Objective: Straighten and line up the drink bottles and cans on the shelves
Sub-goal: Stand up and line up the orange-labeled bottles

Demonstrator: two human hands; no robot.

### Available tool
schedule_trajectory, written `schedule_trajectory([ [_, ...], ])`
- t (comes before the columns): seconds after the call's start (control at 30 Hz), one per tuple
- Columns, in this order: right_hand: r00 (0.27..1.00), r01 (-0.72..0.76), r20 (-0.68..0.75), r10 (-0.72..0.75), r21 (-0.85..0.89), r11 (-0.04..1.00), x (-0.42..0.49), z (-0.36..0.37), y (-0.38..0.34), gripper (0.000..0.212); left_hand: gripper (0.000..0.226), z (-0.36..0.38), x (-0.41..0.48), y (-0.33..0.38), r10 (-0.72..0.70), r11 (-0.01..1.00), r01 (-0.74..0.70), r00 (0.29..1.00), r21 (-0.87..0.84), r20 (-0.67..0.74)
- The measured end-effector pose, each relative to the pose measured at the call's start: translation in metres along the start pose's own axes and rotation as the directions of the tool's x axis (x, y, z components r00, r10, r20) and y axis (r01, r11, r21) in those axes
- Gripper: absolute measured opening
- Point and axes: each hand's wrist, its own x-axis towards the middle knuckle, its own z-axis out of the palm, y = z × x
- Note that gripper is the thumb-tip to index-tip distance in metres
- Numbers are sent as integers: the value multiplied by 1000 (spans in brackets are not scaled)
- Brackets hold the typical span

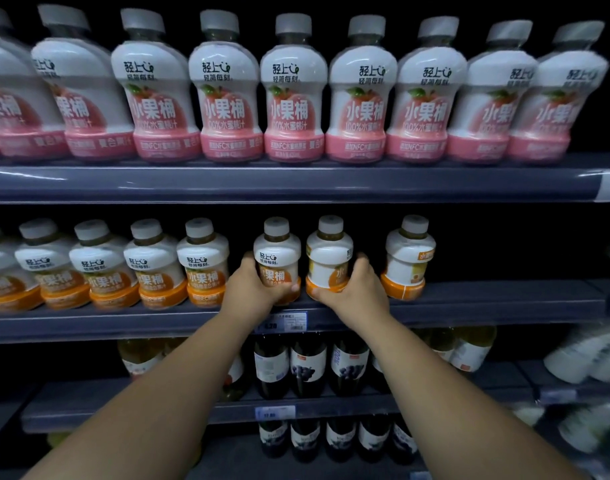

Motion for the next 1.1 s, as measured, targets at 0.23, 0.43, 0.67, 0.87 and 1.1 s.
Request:
schedule_trajectory([
  [0.23,1000,9,24,-8,-10,1000,-2,-2,-4,96,79,1,-1,-1,5,998,-8,999,64,45],
  [0.43,998,44,40,-46,32,998,-5,-3,-3,106,84,0,-6,1,11,990,-17,999,142,44],
  [0.67,991,111,63,-117,102,989,-7,-7,-4,103,89,1,-10,4,16,977,-15,1000,211,-1],
  [0.87,986,134,88,-139,65,989,-4,-8,-7,100,86,0,-13,8,6,967,2,999,255,-32],
  [1.1,981,149,115,-154,55,987,-6,-1,-15,99,63,-18,-24,-1,48,972,-35,998,234,-48],
])
